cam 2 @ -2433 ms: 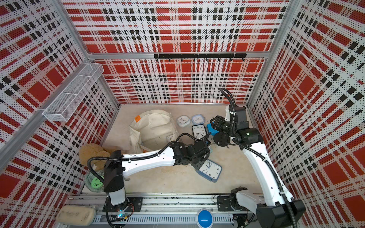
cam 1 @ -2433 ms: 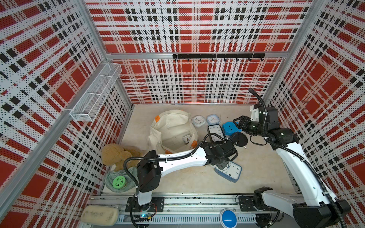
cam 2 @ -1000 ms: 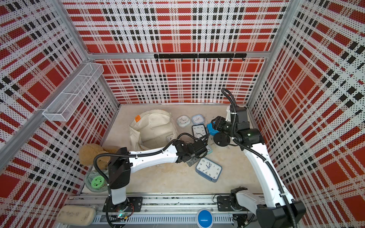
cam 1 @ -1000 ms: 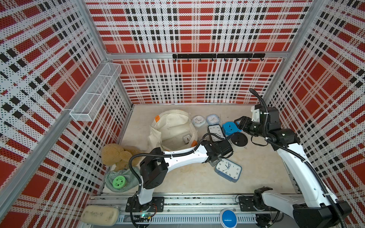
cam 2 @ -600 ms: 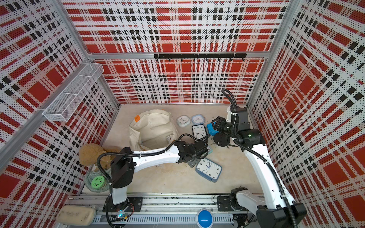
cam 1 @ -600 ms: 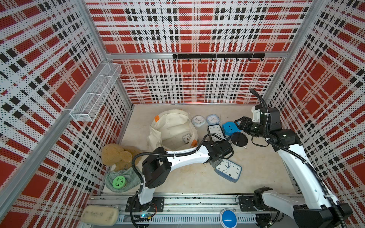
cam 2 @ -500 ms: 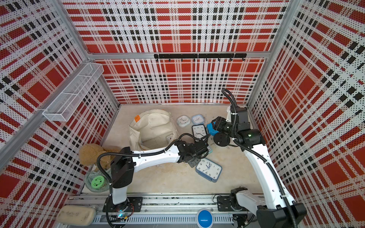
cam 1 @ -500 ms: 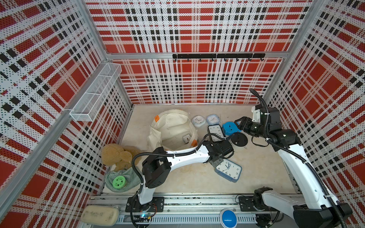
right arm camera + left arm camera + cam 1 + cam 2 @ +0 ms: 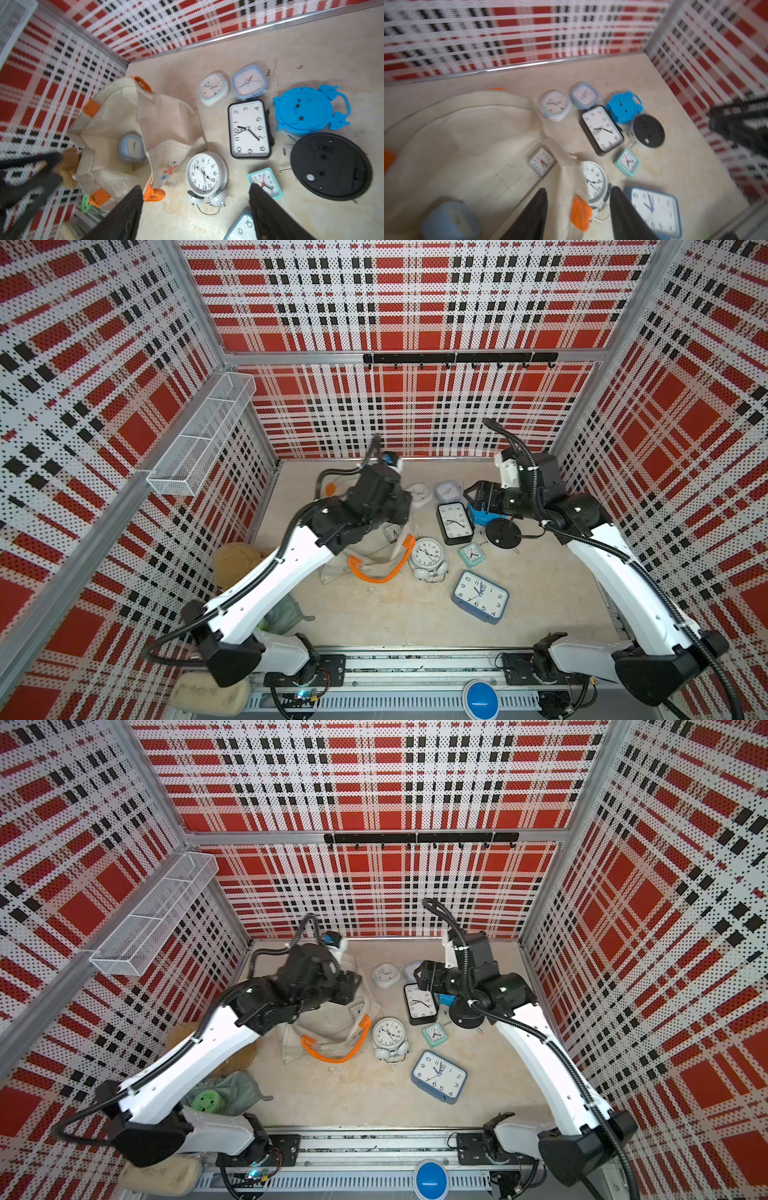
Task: Take the alarm clock out of the canvas bag
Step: Place the alarm at the center of the board, then pick up the alarm from the canvas bag.
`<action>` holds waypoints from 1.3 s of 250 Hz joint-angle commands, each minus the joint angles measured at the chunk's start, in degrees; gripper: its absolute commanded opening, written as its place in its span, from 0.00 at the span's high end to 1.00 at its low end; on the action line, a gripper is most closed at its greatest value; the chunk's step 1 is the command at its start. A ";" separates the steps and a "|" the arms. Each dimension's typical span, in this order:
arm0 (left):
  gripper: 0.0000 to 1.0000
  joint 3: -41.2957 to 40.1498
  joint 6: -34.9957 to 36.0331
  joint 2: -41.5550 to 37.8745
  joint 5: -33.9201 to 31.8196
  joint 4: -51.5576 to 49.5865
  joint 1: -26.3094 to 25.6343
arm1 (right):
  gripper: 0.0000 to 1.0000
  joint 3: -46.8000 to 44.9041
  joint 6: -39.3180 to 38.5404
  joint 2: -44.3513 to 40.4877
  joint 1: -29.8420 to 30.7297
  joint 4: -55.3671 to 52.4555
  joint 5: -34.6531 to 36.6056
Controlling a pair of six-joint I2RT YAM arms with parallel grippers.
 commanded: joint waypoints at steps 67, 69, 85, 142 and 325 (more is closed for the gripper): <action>0.48 -21.72 -20.41 1.16 18.69 13.06 10.50 | 0.21 16.78 -6.29 24.34 12.66 -3.03 2.92; 0.48 -21.98 -20.68 1.38 18.72 13.24 10.46 | 0.21 17.14 -6.44 24.79 12.78 -3.10 2.98; 0.48 -24.19 -22.76 2.61 18.69 14.00 10.36 | 0.26 19.52 -7.12 28.75 13.53 -4.09 3.60; 0.45 -32.96 -28.32 -0.99 14.17 15.07 9.54 | 0.67 17.88 -7.00 32.94 16.47 -6.74 7.38; 0.10 -29.81 -31.09 11.97 3.11 18.75 1.02 | 1.00 -19.60 -4.05 15.03 21.37 18.80 10.99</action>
